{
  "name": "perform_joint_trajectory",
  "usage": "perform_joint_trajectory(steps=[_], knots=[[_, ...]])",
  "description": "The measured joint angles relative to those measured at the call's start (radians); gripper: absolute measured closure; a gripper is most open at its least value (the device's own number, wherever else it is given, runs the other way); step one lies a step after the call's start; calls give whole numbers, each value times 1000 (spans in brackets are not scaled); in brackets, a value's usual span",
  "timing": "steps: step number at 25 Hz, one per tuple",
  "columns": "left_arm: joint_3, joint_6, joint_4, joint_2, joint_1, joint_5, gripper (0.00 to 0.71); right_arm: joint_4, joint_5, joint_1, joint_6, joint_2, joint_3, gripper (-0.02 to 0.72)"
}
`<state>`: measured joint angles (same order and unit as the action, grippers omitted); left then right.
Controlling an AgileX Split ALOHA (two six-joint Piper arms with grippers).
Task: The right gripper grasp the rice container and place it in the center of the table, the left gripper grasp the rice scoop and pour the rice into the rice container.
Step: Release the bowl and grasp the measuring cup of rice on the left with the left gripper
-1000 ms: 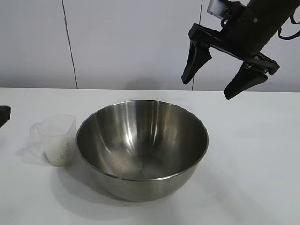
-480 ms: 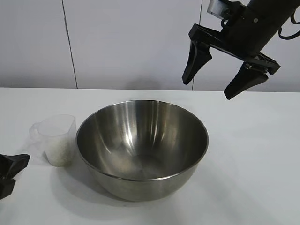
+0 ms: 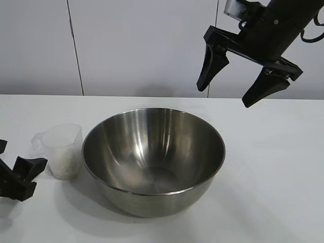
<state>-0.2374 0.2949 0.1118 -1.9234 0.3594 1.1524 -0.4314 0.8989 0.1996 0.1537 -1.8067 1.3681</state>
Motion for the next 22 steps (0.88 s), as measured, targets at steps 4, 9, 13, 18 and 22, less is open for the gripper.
perform_joint_trajectory(steps=[4,9,13,18,22], knots=[[-13,-14,-32,-68,-35,3,140,0,0,0,0,0,0,63],[-24,-34,-44,-98,-60,0,140,0,1,0,0,0,0,63],[-48,-37,-44,-99,-60,1,140,0,1,0,0,0,0,63],[-87,-38,-42,-133,-64,3,140,0,2,0,0,0,0,63],[-104,-44,-35,-158,-64,1,140,0,2,0,0,0,0,63]])
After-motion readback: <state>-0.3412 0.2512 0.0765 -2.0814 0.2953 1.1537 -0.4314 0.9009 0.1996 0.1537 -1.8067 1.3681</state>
